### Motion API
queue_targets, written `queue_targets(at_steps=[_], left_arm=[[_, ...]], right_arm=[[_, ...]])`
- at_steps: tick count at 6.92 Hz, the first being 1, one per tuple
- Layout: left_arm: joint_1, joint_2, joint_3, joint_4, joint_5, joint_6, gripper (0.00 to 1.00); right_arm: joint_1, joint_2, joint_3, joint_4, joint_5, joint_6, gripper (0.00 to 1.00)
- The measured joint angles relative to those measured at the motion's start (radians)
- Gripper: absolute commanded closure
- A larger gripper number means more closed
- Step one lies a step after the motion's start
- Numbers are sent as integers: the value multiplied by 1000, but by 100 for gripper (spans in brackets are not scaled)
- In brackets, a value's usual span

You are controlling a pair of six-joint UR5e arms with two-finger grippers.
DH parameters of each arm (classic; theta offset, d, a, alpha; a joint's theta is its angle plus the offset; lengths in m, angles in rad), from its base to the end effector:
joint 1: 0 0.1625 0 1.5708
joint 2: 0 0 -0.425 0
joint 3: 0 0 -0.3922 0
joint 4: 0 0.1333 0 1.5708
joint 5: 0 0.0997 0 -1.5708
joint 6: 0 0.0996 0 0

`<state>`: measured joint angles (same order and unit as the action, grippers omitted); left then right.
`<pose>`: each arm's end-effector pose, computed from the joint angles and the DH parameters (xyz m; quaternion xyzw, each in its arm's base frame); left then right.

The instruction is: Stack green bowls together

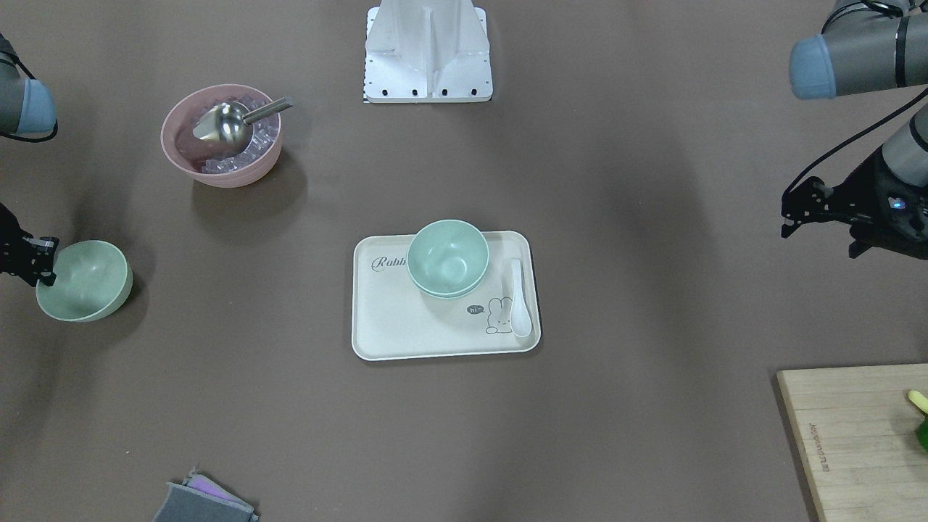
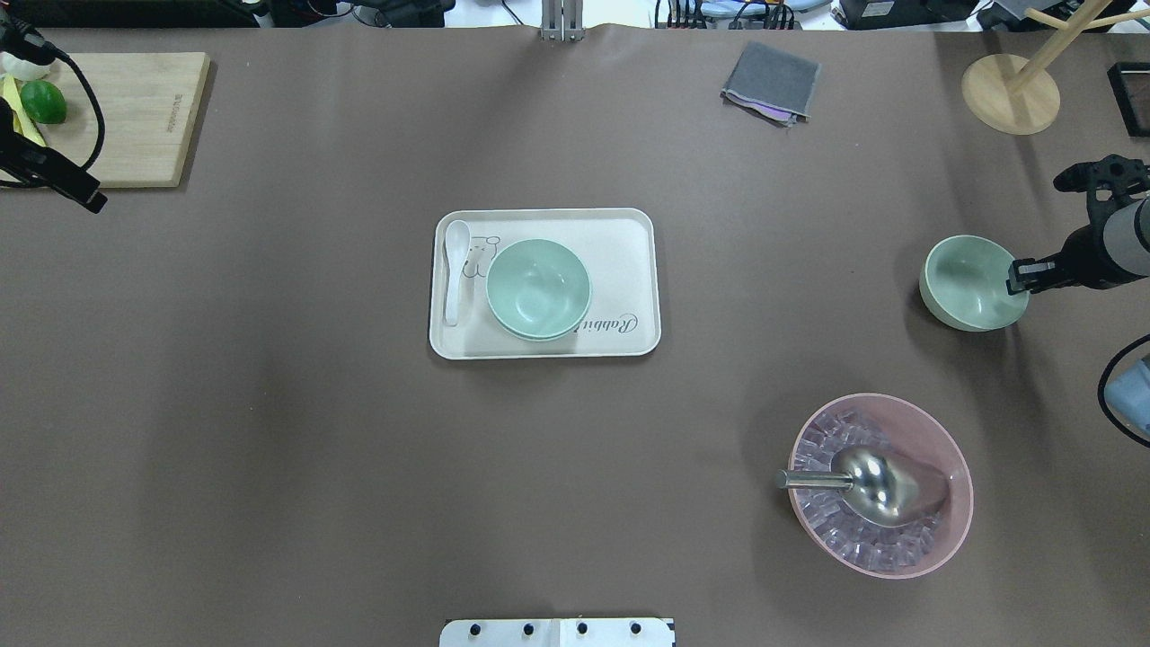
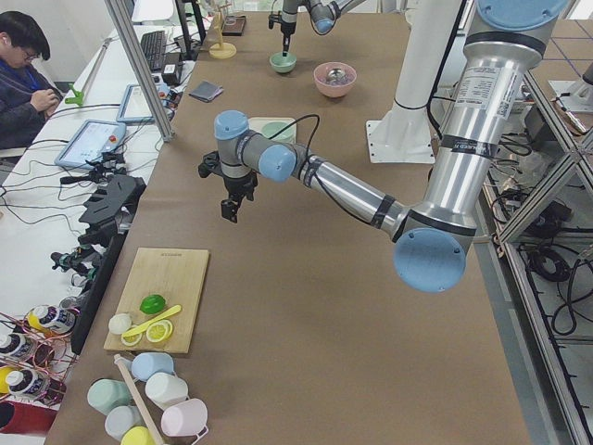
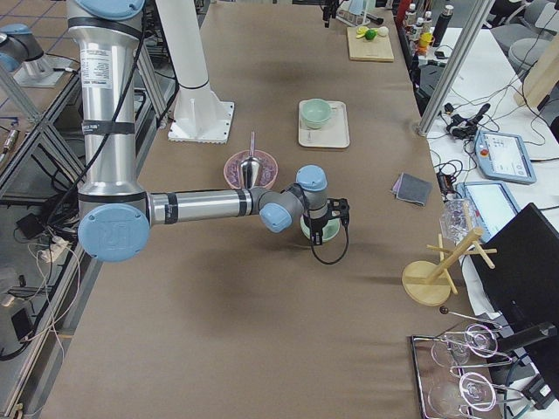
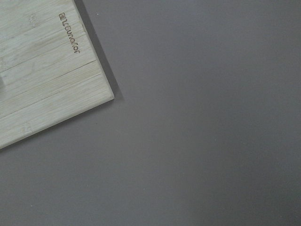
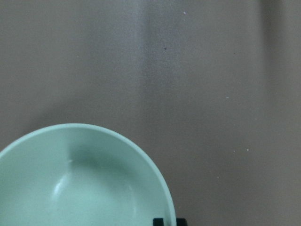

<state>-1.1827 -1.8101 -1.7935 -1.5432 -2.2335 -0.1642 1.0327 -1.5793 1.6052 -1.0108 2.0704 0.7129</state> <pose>0.1510 -0.5598 0.4298 0.1094 0.3612 0.1728 0.9098 -0.1929 -0.4903 0.5950 0.0883 -0.3557 0.0099 0.9304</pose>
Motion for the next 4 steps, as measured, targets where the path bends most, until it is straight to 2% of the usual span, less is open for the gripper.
queue_targets(at_steps=[2,4], left_arm=[[0,0,4,0,0,2,2],[-12,3,33,3,-2,6,2]], right_arm=[[2,19,25,-11,7,3,100],[19,100,51,-98,29,35,100]])
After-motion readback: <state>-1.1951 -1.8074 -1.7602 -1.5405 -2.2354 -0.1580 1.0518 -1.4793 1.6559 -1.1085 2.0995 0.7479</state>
